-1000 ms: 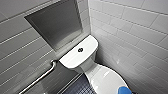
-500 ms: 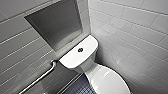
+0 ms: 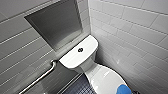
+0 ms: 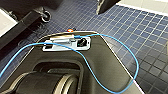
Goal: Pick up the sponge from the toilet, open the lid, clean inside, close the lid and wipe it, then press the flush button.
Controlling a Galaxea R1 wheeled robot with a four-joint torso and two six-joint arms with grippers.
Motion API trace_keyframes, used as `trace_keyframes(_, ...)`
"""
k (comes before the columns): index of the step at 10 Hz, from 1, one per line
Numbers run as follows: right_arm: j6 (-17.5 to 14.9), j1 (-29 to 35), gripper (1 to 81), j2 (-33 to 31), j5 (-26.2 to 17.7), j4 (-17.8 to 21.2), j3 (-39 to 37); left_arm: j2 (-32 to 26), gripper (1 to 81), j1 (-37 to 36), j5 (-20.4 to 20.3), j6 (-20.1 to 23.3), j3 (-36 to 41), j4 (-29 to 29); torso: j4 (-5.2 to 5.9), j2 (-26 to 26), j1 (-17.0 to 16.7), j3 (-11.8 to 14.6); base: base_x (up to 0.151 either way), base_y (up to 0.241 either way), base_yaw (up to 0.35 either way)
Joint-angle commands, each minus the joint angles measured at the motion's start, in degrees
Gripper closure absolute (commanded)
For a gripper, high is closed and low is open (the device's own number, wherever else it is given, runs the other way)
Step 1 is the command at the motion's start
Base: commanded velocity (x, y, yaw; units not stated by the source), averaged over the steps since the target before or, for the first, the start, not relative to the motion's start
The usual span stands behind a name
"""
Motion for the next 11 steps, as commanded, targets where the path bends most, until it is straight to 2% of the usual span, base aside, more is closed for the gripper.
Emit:
trace_keyframes(1,0.3,15.4,81.1,3.9,-15.4,-0.1,1.0,-0.6,1.0,1.4,5.5,0.2,-0.2,0.0,0.0,0.0,0.0,0.0,0.0,0.0,0.0)
trace_keyframes(3,0.3,21.4,81.1,12.9,-25.1,-0.5,-6.8,-0.6,1.0,1.3,5.5,0.2,-0.2,-0.1,0.0,0.0,0.0,0.0,0.0,0.0,0.0)
trace_keyframes(4,0.3,22.7,81.1,16.2,-27.4,-1.1,-9.9,-0.6,1.0,1.3,5.5,0.2,-0.2,-0.1,0.0,0.0,0.0,0.0,0.0,0.0,0.0)
trace_keyframes(7,0.4,24.7,81.1,27.0,-32.7,-4.9,-19.0,-0.8,1.0,1.3,5.5,0.2,-0.2,-0.1,0.0,0.0,0.0,0.0,0.0,0.0,0.0)
trace_keyframes(9,0.4,26.3,81.1,33.2,-34.5,-5.9,-24.3,-0.9,1.0,1.3,5.5,0.2,-0.2,-0.1,0.0,0.0,0.0,0.0,0.0,0.0,0.0)
trace_keyframes(11,0.4,27.0,81.1,40.2,-35.8,-7.0,-33.2,-1.0,1.0,1.3,5.5,0.2,-0.2,-0.1,0.0,0.0,0.0,0.0,0.0,0.0,0.0)
